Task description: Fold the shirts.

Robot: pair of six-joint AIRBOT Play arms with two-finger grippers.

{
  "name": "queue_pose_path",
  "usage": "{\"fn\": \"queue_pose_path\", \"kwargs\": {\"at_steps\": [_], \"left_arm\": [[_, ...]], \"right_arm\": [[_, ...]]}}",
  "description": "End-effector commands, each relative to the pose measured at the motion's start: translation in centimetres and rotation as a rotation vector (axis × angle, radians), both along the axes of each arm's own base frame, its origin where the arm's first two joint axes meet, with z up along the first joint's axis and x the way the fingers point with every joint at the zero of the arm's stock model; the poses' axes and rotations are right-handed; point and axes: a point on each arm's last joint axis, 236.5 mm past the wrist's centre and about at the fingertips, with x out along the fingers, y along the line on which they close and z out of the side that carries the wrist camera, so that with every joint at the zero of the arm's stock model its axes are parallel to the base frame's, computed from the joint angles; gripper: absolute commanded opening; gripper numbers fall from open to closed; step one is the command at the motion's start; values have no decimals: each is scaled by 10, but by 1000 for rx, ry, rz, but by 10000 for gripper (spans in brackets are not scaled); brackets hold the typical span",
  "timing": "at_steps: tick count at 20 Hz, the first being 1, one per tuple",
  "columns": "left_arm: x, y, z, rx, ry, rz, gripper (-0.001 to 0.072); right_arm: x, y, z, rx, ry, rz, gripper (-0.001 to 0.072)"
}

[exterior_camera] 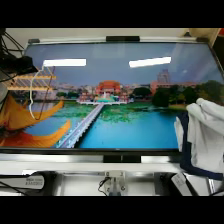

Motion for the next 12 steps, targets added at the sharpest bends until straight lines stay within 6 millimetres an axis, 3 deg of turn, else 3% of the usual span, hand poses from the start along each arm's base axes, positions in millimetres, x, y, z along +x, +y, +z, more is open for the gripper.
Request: {"fn": "queue_pose_path", "kwargs": {"at_steps": [1,3,5,6,7,8,10,12], "left_arm": [[7,1,-10,-3,9,2,38],[7,0,-12,-4,14,-1,37],[7,0,-12,-3,14,-1,37],[7,0,-12,-4,14,-1,38],[7,-1,-12,-3,15,-2,38],[6,-2,-13,-4,18,-6,38],[5,-4,-13,-2,22,-15,38],[2,-10,-13,0,30,-31,37]], "right_arm": [[-54,55,-69,240,207,-5,70],[-85,76,-109,324,334,-16,70],[-110,87,-134,365,440,-27,83],[-118,87,-143,364,476,-29,227],[-122,80,-147,334,494,-22,589],[-124,73,-147,307,499,-18,669],[-117,48,-135,195,467,-18,669],[-80,11,-100,21,324,16,668]]}}
